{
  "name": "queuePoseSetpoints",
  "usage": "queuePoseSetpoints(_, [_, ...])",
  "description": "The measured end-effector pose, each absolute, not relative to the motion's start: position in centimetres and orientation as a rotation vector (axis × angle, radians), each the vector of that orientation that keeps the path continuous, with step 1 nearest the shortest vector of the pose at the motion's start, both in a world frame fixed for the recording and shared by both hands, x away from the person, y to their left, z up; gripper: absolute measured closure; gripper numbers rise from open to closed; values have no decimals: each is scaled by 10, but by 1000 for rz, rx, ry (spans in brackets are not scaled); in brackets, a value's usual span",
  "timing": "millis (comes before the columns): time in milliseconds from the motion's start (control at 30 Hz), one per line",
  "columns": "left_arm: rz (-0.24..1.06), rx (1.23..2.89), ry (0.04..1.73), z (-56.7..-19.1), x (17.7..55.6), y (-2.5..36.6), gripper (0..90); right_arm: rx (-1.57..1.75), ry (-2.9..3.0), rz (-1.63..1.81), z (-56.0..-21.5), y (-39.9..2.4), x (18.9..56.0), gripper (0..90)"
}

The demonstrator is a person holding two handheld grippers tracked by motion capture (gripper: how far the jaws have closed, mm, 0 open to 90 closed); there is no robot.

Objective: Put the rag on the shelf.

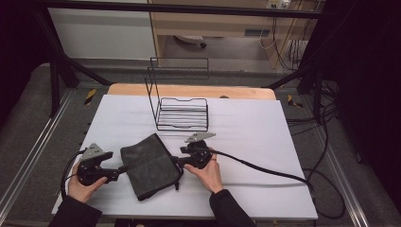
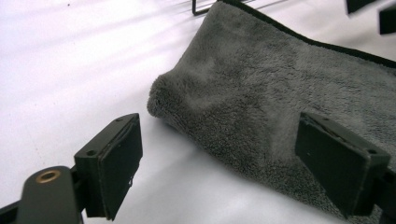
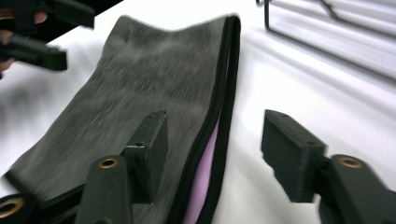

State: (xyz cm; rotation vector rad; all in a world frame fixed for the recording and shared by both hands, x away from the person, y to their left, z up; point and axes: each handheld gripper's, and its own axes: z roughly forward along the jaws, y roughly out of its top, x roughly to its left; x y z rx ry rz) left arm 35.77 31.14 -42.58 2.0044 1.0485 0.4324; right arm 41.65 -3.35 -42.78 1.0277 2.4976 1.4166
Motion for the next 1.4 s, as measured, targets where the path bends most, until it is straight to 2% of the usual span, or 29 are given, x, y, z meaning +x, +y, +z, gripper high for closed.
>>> queuePoseSetpoints(67, [430, 2004, 1051, -426, 358, 312, 151, 1008, 2506, 1398, -428, -17, 434, 403])
queuePoseSetpoints(267, [432, 1994, 1054, -426, 358, 313, 140, 1012, 2540, 1357, -437, 11, 463, 448])
queuePoseSetpoints(400, [430, 1993, 1054, -426, 358, 315, 134, 998, 2576, 1313, -448, 29, 480, 491])
queuePoseSetpoints(500, [431, 1994, 1050, -426, 358, 315, 126, 1026, 2591, 1363, -454, 32, 483, 558])
queuePoseSetpoints(867, [431, 1994, 1047, -426, 358, 313, 121, 1126, 2640, 1394, -456, 32, 480, 805])
queuePoseSetpoints(1067, [431, 1997, 1046, -426, 358, 315, 120, 1147, 2549, 1383, -451, 29, 468, 828])
queuePoseSetpoints(1400, [424, 1999, 1038, -426, 357, 312, 119, 1319, 2392, 1305, -442, -4, 440, 829])
